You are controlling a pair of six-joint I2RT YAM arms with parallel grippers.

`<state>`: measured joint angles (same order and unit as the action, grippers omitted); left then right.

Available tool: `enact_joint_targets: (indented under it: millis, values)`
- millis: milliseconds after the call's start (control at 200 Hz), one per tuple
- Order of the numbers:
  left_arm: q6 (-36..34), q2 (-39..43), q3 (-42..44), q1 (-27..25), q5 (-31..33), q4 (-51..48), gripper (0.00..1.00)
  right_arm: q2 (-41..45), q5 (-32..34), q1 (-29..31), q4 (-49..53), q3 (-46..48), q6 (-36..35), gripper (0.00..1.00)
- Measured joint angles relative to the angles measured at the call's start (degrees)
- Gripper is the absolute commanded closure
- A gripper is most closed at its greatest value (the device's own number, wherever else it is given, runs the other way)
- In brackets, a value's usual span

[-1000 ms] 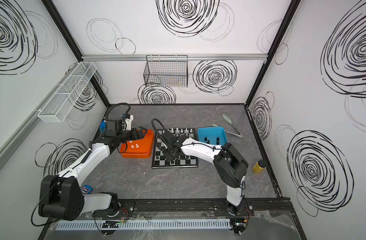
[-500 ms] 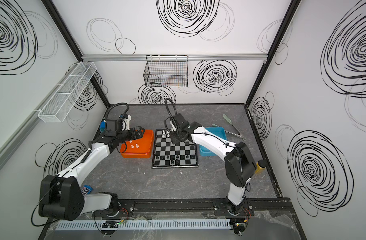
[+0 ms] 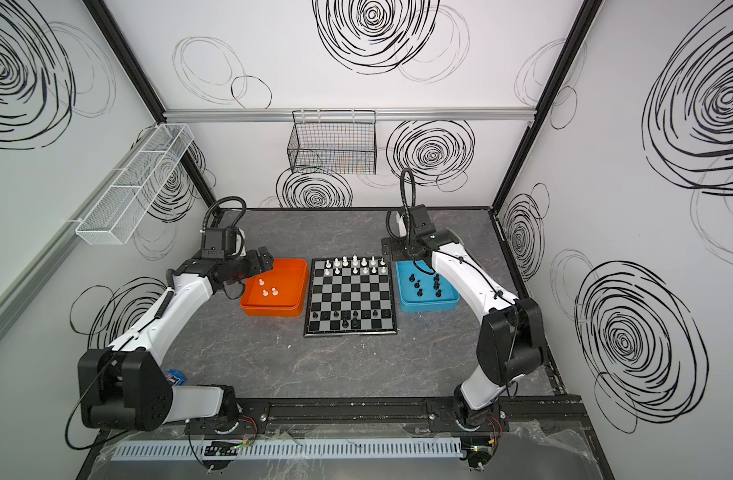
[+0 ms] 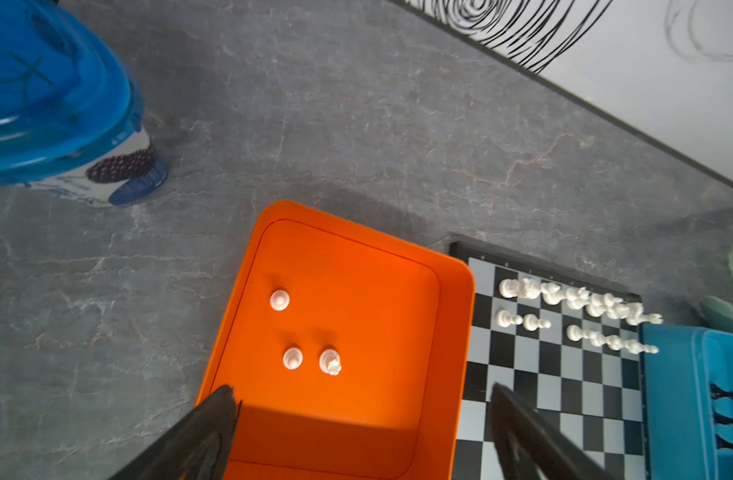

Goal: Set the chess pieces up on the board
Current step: 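Open and raise the right gripper while the left gripper moves over the orange tray, then lower the left gripper into the orange tray and close on a white piece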

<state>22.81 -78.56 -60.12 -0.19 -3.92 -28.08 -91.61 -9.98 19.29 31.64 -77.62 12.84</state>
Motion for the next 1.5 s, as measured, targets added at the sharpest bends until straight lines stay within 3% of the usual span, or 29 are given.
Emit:
enact_joint_targets:
  millis: [300,866,1501]
  values:
    - [0.7,-5.3,0.0,-0.4,1.5,-2.3,0.18,0.7,-3.7,-4.2,-1.7,4.8,-0.6,0.00]
    - [0.4,-19.3,-2.8,-6.5,5.4,-3.1,0.34,0.7,-6.6,-5.9,-3.7,6.5,-1.1,0.00]
    - [-1.0,-23.7,-4.9,-8.1,9.0,-3.5,0.55,0.7,-7.0,-6.7,-3.7,6.6,-1.5,0.00]
